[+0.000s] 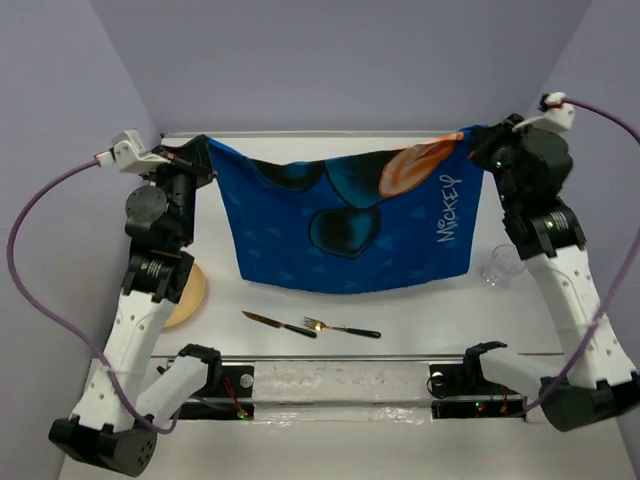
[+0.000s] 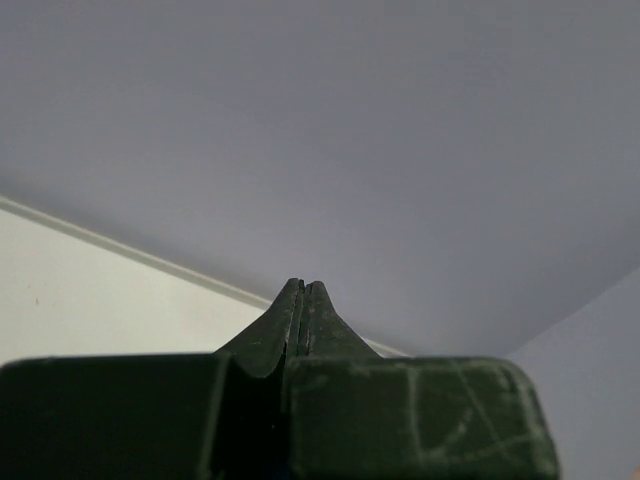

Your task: Set the dinner table for one person

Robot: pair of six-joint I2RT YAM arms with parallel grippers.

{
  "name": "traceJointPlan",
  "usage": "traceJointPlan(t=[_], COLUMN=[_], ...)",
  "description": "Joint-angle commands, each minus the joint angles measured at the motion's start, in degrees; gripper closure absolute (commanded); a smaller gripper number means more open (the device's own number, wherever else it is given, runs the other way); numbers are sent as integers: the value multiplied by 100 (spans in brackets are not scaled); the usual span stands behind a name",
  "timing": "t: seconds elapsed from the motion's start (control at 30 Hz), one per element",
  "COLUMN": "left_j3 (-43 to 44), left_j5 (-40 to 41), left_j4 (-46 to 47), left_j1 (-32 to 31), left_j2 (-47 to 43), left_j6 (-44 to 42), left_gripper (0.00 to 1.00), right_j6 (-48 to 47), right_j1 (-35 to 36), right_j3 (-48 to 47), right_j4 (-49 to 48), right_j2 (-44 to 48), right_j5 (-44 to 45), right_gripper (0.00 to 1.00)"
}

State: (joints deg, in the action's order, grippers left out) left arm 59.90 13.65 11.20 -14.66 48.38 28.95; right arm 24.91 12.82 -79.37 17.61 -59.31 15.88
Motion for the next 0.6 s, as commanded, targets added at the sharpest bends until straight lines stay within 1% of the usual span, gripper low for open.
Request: traceJointPlan(t=[0.0,0.07,0.1,0.13,0.2,0.23,0.27,0.33,0.37,0.43,0.53,0.57], left_j3=[-58,204,346,512,1162,1417,1959,2419,2708,2817,2580,2310], left_j5=[130,-11,-168,-300,-624,-705,-775,-969,-1030,-1119,-1242,-1268], left_j4=[532,585,585,559,375,287,51,-144,-232,-250,-163,-84], left_j1=[120,357,445,542,831,911,990,1227,1289,1404,1422,1422], left_j2=[784,1076,1242,1583,2084,2262,2411,2728,2755,2756,2625,2589], left_j6=[58,93,111,137,181,129,94,58,67,84,225,251], left_gripper=[100,100,100,100,100,100,100,100,100,100,100,100], right_j6=[-267,-302,-311,-294,-267,-258,-267,-328,-407,-416,-373,-338], right_j1=[-60,-131,-305,-393,-647,-710,-772,-842,-842,-842,-842,-842], right_j3=[-139,-236,-332,-655,-1052,-1524,-1842,-2483,-2861,-3048,-2751,-2585], right_j4=[-231,-432,-451,-442,-433,-425,-198,31,58,138,120,112], right_j2=[-756,-1194,-1345,-1520,-2020,-2171,-2329,-2715,-2761,-2797,-2691,-2639], right_j5=[161,65,-14,-119,-540,-733,-770,-779,-736,-805,-902,-955], right_gripper=[100,100,100,100,100,100,100,100,100,100,100,100])
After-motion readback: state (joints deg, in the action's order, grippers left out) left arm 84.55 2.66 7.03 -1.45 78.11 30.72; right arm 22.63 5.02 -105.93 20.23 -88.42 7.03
